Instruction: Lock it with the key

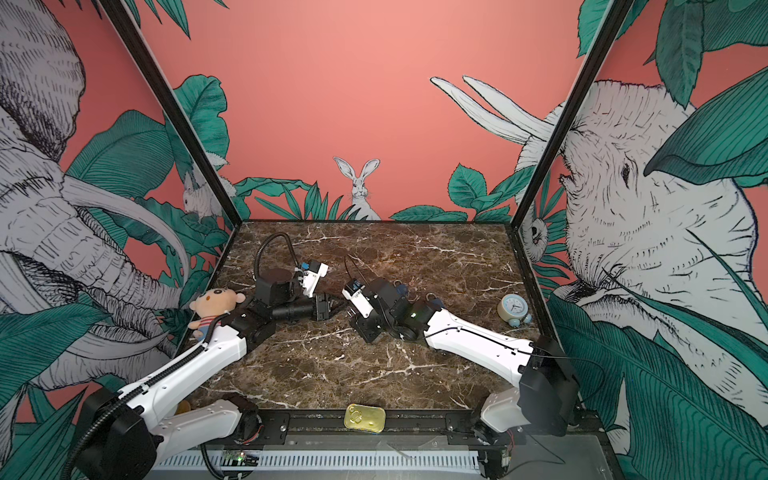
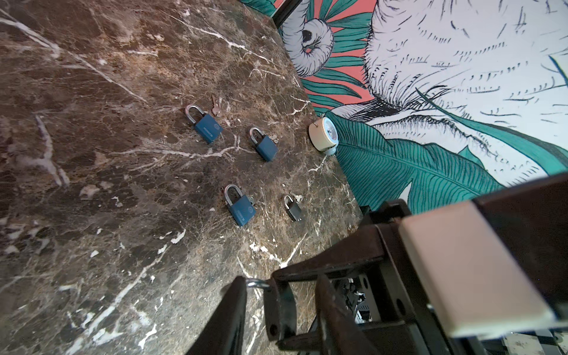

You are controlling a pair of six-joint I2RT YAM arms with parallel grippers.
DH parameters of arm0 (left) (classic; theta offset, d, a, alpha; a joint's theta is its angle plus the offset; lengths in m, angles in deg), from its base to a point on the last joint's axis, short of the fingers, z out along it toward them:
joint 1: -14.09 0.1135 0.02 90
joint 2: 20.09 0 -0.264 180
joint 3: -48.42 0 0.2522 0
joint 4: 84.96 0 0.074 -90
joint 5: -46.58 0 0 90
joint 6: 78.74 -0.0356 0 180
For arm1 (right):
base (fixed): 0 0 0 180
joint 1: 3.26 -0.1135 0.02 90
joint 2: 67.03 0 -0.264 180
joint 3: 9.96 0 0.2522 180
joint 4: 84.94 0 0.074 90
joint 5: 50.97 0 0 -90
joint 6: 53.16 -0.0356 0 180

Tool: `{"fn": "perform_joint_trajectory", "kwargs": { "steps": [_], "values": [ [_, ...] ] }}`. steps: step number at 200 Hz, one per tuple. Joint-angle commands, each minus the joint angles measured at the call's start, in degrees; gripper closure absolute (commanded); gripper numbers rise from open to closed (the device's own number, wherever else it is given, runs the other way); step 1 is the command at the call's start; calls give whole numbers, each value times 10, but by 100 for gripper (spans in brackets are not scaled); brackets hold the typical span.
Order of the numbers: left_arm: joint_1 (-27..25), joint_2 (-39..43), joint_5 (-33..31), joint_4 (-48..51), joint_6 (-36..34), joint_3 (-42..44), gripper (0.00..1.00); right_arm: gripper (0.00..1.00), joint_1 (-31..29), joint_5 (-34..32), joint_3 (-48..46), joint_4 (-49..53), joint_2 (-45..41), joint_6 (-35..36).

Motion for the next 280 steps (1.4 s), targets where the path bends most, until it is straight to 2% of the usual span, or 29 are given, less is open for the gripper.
{"fn": "perform_joint_trajectory", "kwargs": {
  "steps": [1,96,208,280],
  "values": [
    [-2,-12,-11,9,-14,-12,60,83,3,13,2,-24,-8,-5],
    [-2,-45,55,-56,7,8,61,84,5,15,5,-19,-13,-11],
    [-2,-17,56,-15,2,12,62,84,11,11,10,-10,-10,-14],
    [-2,-20,55,46,1,-11,61,84,10,-4,19,-7,-4,-13]
  ]
}}
